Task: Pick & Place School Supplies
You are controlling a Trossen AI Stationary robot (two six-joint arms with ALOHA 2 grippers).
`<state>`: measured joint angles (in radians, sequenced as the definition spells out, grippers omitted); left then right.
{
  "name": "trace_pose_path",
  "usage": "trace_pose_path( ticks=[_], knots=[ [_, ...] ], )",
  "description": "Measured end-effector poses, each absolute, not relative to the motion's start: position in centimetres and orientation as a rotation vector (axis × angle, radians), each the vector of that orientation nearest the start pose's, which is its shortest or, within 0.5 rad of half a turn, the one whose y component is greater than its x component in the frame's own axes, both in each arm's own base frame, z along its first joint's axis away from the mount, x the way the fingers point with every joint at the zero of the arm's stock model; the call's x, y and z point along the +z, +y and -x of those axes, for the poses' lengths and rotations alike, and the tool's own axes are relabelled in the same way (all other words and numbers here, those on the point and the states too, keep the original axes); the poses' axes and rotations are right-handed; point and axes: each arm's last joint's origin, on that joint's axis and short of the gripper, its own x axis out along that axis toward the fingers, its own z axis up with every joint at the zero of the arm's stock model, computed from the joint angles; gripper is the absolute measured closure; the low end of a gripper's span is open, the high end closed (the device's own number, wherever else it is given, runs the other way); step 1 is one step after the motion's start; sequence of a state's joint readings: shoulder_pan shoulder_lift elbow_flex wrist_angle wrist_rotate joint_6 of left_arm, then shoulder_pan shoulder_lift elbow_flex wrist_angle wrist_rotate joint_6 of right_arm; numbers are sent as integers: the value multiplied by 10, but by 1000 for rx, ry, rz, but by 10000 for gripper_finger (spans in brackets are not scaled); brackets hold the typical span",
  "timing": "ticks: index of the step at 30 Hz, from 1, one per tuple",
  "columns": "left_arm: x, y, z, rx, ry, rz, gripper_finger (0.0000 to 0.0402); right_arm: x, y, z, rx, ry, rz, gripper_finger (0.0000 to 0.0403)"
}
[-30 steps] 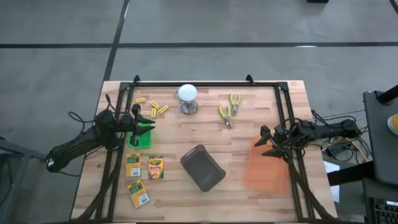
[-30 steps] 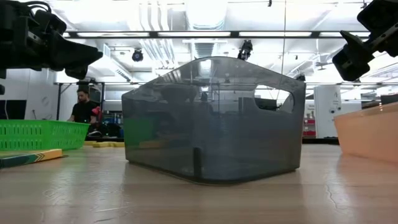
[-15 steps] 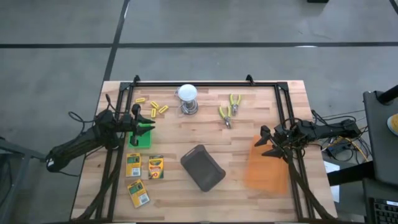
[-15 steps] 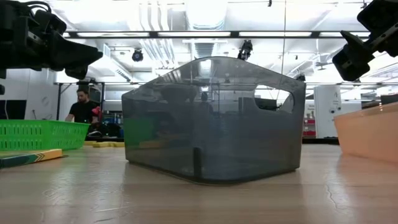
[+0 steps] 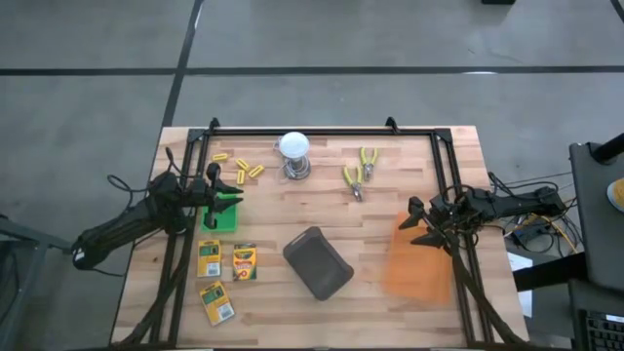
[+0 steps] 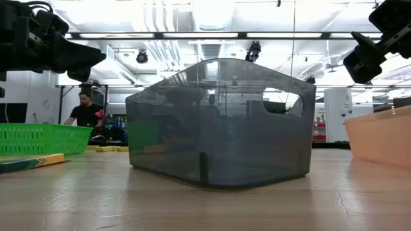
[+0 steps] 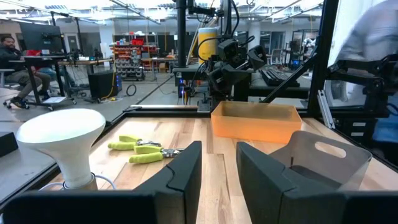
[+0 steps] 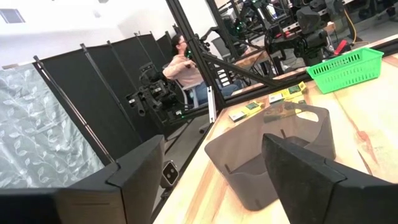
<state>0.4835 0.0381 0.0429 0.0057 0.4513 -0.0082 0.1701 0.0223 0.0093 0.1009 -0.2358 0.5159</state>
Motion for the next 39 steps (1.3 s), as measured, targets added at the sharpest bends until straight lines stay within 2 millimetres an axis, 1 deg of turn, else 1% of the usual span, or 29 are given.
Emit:
trace_pose_path(
  ticks=[5, 16, 25, 35, 39],
  knots=[
    [176, 33, -90, 32, -9, 3, 296, 175, 23, -95, 419, 18, -506, 145],
    [176, 33, -90, 32, -9, 4, 296, 175, 23, -95, 419, 18, -506, 135],
    [176, 33, -90, 32, -10, 3, 296, 175, 23, -95, 419, 18, -506, 145],
    [176, 33, -90, 33, -10, 3, 296, 175, 23, -95, 419, 18, -506, 135],
    [176, 33, -90, 32, -10, 3, 296, 175, 23, -95, 419, 18, -506, 138]
  ],
)
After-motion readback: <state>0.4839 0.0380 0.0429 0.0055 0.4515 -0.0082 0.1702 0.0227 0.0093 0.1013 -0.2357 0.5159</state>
